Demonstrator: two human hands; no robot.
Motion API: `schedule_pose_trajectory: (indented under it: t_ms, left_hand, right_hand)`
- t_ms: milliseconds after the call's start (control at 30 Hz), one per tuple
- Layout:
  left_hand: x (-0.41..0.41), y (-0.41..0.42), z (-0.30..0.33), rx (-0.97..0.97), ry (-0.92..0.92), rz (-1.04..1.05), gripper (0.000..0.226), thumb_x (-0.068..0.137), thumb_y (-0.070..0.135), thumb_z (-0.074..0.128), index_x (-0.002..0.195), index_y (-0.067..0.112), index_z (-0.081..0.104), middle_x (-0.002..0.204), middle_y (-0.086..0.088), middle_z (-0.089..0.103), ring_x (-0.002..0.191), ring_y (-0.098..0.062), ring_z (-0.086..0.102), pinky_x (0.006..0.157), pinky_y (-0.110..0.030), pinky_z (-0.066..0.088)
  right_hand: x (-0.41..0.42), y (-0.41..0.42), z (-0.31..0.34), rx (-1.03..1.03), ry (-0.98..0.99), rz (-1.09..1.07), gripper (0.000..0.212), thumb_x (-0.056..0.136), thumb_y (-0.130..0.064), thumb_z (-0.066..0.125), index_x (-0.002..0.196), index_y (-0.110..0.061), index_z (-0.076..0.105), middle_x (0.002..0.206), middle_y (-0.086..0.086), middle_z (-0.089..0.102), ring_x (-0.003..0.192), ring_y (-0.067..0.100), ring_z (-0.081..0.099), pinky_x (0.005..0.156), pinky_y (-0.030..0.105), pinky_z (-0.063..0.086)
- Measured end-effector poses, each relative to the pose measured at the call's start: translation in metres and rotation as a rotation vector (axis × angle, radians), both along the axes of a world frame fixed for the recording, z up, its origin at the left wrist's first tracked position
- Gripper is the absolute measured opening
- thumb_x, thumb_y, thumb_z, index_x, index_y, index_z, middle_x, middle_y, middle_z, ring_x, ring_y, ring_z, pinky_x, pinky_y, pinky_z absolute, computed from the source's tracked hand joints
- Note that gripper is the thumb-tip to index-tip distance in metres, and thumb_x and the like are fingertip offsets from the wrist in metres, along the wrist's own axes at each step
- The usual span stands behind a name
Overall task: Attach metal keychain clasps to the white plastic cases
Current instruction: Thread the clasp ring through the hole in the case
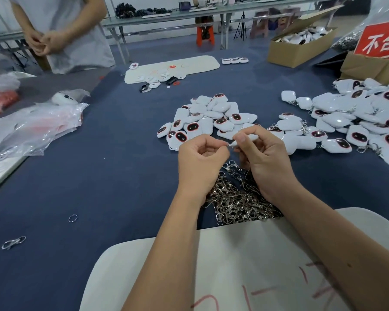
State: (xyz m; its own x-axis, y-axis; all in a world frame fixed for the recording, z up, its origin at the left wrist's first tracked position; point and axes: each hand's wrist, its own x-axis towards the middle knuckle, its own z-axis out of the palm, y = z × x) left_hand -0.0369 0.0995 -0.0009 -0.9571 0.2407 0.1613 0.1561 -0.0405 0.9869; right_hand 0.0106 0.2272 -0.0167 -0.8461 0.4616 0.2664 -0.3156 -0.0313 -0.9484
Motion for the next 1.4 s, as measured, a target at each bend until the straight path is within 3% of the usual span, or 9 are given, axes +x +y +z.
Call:
schedule_pose_trajectory:
  t_ms: [167, 333, 533, 667, 833, 967, 1167, 1300, 1400]
  left_hand:
    - [0.006, 0.009, -0.001, 0.127, -0.182, 0.017, 0.009, 0.090, 0.005, 0.073, 0.086, 0.012, 0.078, 0.070, 0.001, 0.071, 0.064, -0.008, 0.061, 0.065, -0.021, 0.053]
    - [0.006, 0.010, 0.002, 0.293, -0.350, -0.074, 0.009, 0.096, 0.008, 0.068, 0.088, 0.010, 0.074, 0.079, -0.005, 0.072, 0.069, -0.012, 0.064, 0.067, -0.021, 0.054]
    - [0.006, 0.010, 0.004, 0.347, -0.310, -0.031, 0.009, 0.095, -0.001, 0.066, 0.091, 0.005, 0.072, 0.074, -0.004, 0.073, 0.068, -0.012, 0.067, 0.064, -0.019, 0.054]
    - [0.006, 0.011, 0.003, 0.390, -0.280, 0.020, 0.017, 0.091, -0.005, 0.068, 0.085, 0.010, 0.073, 0.069, -0.004, 0.071, 0.065, -0.011, 0.064, 0.066, -0.022, 0.053]
    - [0.006, 0.011, 0.002, 0.411, -0.242, 0.070, 0.020, 0.090, -0.004, 0.070, 0.081, 0.013, 0.074, 0.066, -0.002, 0.068, 0.061, -0.010, 0.062, 0.062, -0.022, 0.052]
    - [0.006, 0.009, 0.000, 0.235, -0.035, 0.149, 0.021, 0.088, -0.003, 0.070, 0.080, 0.016, 0.073, 0.070, 0.005, 0.068, 0.065, -0.008, 0.058, 0.062, -0.019, 0.049]
    - [0.008, 0.003, 0.000, -0.095, 0.308, 0.199, 0.011, 0.084, 0.002, 0.072, 0.080, 0.012, 0.071, 0.070, 0.011, 0.064, 0.064, -0.005, 0.054, 0.063, -0.022, 0.045]
    - [0.003, -0.002, -0.003, -0.421, 0.592, 0.198, 0.008, 0.087, 0.005, 0.069, 0.080, 0.009, 0.067, 0.080, 0.000, 0.062, 0.079, -0.021, 0.057, 0.071, -0.042, 0.048]
    - [0.003, -0.003, -0.004, -0.487, 0.604, 0.192, 0.007, 0.088, 0.006, 0.068, 0.082, 0.011, 0.069, 0.082, 0.000, 0.064, 0.080, -0.020, 0.058, 0.074, -0.040, 0.049]
  right_hand:
    - [0.002, 0.002, 0.002, 0.042, 0.056, -0.053, 0.011, 0.099, -0.022, 0.068, 0.096, -0.012, 0.069, 0.067, 0.004, 0.059, 0.058, 0.012, 0.052, 0.052, 0.023, 0.045]
    - [0.004, 0.001, 0.004, 0.049, 0.094, -0.005, 0.018, 0.096, -0.027, 0.068, 0.105, -0.012, 0.072, 0.069, 0.001, 0.065, 0.061, 0.012, 0.058, 0.057, 0.021, 0.048]
    - [0.003, 0.002, 0.003, 0.062, 0.086, -0.007, 0.009, 0.097, -0.019, 0.070, 0.104, -0.014, 0.074, 0.076, -0.002, 0.067, 0.068, 0.011, 0.059, 0.061, 0.022, 0.050]
    - [0.004, 0.000, 0.005, 0.065, 0.094, 0.018, 0.017, 0.089, -0.028, 0.074, 0.102, -0.017, 0.075, 0.074, -0.006, 0.066, 0.067, 0.010, 0.058, 0.061, 0.022, 0.051]
    - [0.003, -0.001, 0.003, 0.095, 0.098, 0.034, 0.027, 0.086, -0.023, 0.078, 0.109, -0.010, 0.075, 0.074, 0.002, 0.065, 0.064, 0.013, 0.060, 0.060, 0.023, 0.053]
    - [0.004, 0.001, 0.001, 0.026, 0.086, 0.053, 0.030, 0.082, -0.014, 0.081, 0.110, -0.006, 0.075, 0.070, -0.001, 0.066, 0.061, 0.011, 0.063, 0.062, 0.021, 0.055]
    - [0.005, 0.002, 0.004, -0.052, 0.063, 0.057, 0.036, 0.075, -0.020, 0.083, 0.109, -0.010, 0.076, 0.071, 0.001, 0.069, 0.061, 0.012, 0.064, 0.066, 0.021, 0.057]
    - [0.004, 0.002, 0.002, -0.019, 0.035, 0.051, 0.027, 0.082, -0.007, 0.083, 0.108, -0.010, 0.077, 0.071, 0.004, 0.070, 0.061, 0.012, 0.065, 0.065, 0.021, 0.057]
    - [0.003, 0.001, -0.001, 0.033, 0.004, 0.027, 0.022, 0.087, -0.002, 0.080, 0.107, -0.012, 0.077, 0.073, 0.005, 0.069, 0.062, 0.014, 0.063, 0.065, 0.022, 0.056]
